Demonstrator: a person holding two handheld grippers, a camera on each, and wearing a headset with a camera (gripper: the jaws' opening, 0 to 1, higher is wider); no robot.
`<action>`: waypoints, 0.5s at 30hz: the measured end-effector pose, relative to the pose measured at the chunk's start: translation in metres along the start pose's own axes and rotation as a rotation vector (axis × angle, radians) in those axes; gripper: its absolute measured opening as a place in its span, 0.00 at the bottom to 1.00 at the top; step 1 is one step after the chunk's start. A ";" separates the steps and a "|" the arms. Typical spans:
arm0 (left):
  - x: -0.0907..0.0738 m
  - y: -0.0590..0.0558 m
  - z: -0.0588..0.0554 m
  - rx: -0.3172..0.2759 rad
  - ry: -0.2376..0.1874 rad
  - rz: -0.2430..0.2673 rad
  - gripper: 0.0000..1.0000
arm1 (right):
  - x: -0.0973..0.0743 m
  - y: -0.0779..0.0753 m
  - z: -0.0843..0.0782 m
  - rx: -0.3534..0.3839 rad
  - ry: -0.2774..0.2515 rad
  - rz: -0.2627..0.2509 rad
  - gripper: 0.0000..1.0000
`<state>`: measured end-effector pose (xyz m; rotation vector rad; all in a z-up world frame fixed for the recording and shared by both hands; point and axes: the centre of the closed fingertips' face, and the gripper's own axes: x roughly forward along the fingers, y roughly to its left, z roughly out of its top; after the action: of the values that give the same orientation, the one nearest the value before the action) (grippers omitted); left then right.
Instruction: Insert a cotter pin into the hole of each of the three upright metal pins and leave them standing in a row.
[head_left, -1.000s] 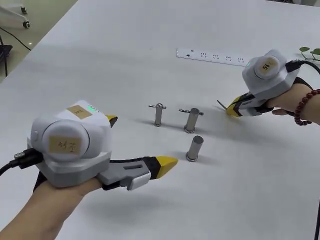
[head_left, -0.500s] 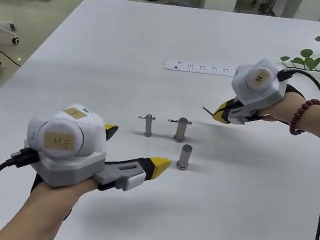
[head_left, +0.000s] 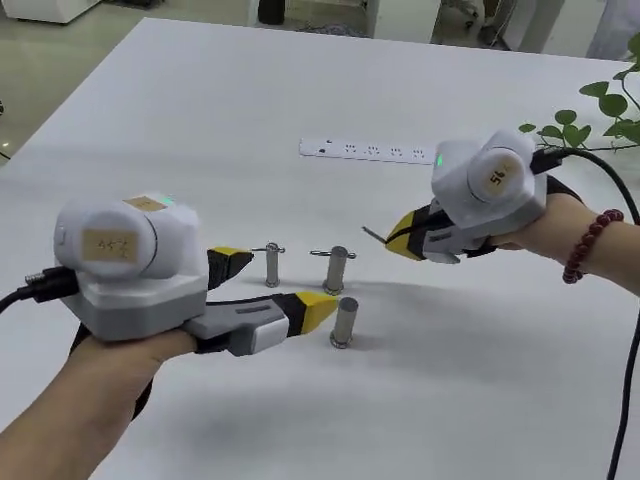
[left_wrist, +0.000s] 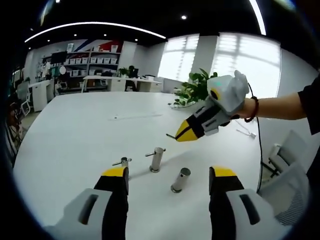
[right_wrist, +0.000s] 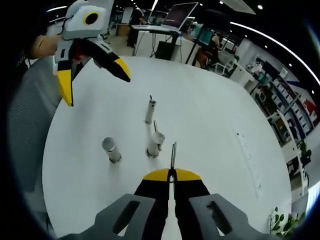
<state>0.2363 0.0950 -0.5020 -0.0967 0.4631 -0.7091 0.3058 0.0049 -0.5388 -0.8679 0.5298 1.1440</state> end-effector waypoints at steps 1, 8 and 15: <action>0.001 -0.001 0.001 -0.003 0.003 -0.009 0.61 | -0.001 0.003 0.002 -0.010 -0.003 0.002 0.00; 0.007 -0.004 0.004 -0.030 0.017 -0.040 0.54 | -0.005 0.011 0.012 -0.105 -0.023 0.028 0.00; 0.010 -0.006 0.004 -0.098 0.034 -0.068 0.39 | -0.010 0.032 0.030 -0.173 -0.056 0.055 0.00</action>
<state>0.2411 0.0838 -0.5009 -0.1934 0.5292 -0.7553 0.2709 0.0282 -0.5242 -0.9719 0.4155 1.2745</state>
